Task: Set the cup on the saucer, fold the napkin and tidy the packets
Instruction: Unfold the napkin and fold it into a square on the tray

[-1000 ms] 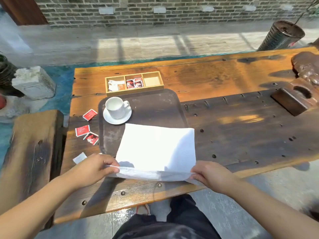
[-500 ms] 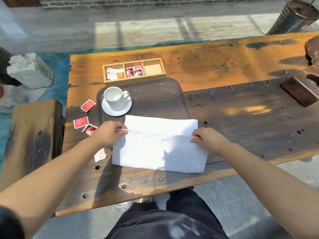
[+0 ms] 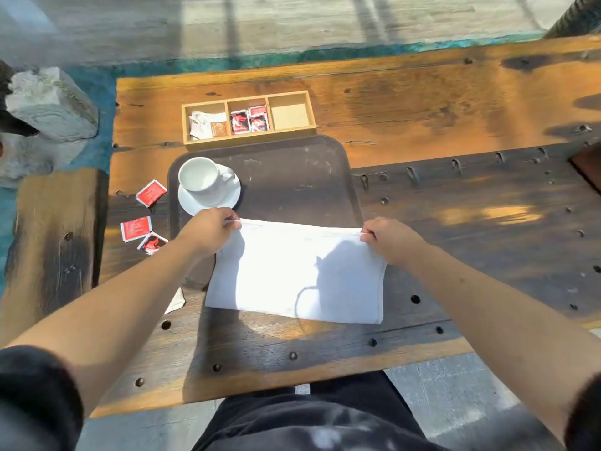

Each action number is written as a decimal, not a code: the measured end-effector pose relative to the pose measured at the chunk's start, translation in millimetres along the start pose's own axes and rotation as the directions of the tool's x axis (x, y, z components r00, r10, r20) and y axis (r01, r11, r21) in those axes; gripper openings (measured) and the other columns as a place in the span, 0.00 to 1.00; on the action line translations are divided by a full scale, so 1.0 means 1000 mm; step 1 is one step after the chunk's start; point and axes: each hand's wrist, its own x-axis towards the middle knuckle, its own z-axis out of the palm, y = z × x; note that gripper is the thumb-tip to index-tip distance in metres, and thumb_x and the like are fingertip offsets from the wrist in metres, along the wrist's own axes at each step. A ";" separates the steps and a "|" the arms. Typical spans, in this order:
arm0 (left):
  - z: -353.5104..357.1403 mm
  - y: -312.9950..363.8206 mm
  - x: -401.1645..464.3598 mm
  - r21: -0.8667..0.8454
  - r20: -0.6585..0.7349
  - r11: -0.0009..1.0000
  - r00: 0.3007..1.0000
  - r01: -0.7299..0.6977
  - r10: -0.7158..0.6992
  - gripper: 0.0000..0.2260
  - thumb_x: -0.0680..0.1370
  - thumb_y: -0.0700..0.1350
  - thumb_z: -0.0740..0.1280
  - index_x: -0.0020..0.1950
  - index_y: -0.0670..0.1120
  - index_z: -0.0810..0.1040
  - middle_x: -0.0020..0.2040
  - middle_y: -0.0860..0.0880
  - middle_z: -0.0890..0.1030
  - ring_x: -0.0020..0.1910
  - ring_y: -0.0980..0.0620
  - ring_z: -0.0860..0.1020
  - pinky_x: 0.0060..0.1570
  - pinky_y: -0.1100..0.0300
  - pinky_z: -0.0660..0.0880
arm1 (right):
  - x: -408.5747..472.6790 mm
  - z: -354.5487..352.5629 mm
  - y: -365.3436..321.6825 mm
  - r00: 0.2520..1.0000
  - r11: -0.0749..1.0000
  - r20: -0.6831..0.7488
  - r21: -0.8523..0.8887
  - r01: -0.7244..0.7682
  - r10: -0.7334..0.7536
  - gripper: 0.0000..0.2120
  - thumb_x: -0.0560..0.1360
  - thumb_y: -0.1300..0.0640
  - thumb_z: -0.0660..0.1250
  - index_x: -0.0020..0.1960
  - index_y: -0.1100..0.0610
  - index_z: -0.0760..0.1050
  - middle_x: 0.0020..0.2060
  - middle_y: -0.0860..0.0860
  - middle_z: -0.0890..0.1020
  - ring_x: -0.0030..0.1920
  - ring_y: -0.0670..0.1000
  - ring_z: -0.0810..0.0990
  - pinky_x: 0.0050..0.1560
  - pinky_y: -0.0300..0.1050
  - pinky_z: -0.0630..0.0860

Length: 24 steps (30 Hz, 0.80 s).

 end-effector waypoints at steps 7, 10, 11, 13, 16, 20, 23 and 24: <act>0.004 0.005 0.022 0.162 -0.045 0.987 0.999 0.018 -0.011 0.10 0.82 0.46 0.62 0.54 0.45 0.81 0.52 0.42 0.84 0.49 0.41 0.79 0.44 0.55 0.71 | 0.035 0.007 0.012 0.998 0.999 -0.044 -0.008 -0.035 0.034 0.09 0.81 0.55 0.61 0.46 0.57 0.76 0.49 0.55 0.78 0.51 0.57 0.76 0.50 0.50 0.72; 0.007 0.009 0.028 0.231 -0.056 0.973 0.998 0.023 -0.010 0.10 0.80 0.44 0.62 0.57 0.45 0.81 0.56 0.42 0.82 0.53 0.41 0.78 0.49 0.52 0.75 | 0.043 0.011 0.016 0.996 0.996 -0.040 -0.032 -0.081 0.079 0.08 0.80 0.53 0.63 0.51 0.56 0.78 0.51 0.55 0.77 0.56 0.57 0.74 0.53 0.50 0.72; 0.008 0.010 0.027 0.270 -0.066 0.963 0.998 0.007 0.011 0.11 0.80 0.43 0.63 0.60 0.44 0.80 0.58 0.42 0.80 0.57 0.40 0.76 0.54 0.49 0.75 | 0.045 0.012 0.016 0.994 0.994 -0.037 -0.026 -0.105 0.104 0.07 0.80 0.53 0.64 0.54 0.55 0.77 0.52 0.55 0.76 0.58 0.57 0.73 0.55 0.51 0.73; 0.015 0.013 0.024 0.366 -0.090 0.930 0.993 -0.037 0.076 0.13 0.79 0.43 0.65 0.63 0.44 0.77 0.60 0.41 0.77 0.60 0.39 0.72 0.58 0.45 0.73 | 0.046 0.014 0.019 0.988 0.989 -0.046 0.017 -0.147 0.147 0.11 0.78 0.53 0.66 0.59 0.54 0.74 0.54 0.54 0.76 0.60 0.57 0.72 0.58 0.53 0.74; 0.031 0.026 0.011 0.405 -0.077 0.902 0.977 -0.151 0.198 0.11 0.78 0.44 0.66 0.60 0.43 0.78 0.56 0.42 0.78 0.55 0.40 0.73 0.55 0.46 0.71 | 0.042 0.017 0.025 0.979 0.961 -0.033 0.198 -0.192 0.202 0.16 0.76 0.53 0.68 0.62 0.54 0.71 0.52 0.50 0.76 0.55 0.54 0.74 0.54 0.48 0.72; 0.063 0.057 -0.020 0.317 0.024 0.868 0.918 -0.382 0.395 0.07 0.75 0.44 0.68 0.50 0.42 0.81 0.46 0.42 0.80 0.47 0.40 0.76 0.49 0.48 0.75 | 0.035 0.021 0.028 0.961 0.877 0.002 0.409 -0.252 0.275 0.13 0.75 0.55 0.69 0.58 0.57 0.75 0.48 0.50 0.77 0.49 0.52 0.76 0.48 0.42 0.69; 0.094 0.078 -0.040 0.239 0.093 0.826 0.859 -0.510 0.503 0.07 0.76 0.45 0.66 0.48 0.44 0.81 0.44 0.45 0.81 0.44 0.43 0.77 0.48 0.49 0.76 | 0.027 0.019 0.028 0.952 0.857 0.003 0.433 -0.278 0.307 0.06 0.75 0.55 0.70 0.48 0.57 0.78 0.41 0.49 0.77 0.45 0.51 0.75 0.42 0.42 0.68; 0.104 0.084 -0.046 0.225 0.142 0.819 0.850 -0.527 0.508 0.09 0.77 0.47 0.64 0.50 0.45 0.80 0.47 0.47 0.81 0.47 0.44 0.77 0.51 0.50 0.74 | 0.025 0.018 0.029 0.951 0.850 0.011 0.444 -0.282 0.310 0.06 0.75 0.55 0.69 0.44 0.57 0.78 0.39 0.49 0.77 0.43 0.51 0.75 0.41 0.42 0.69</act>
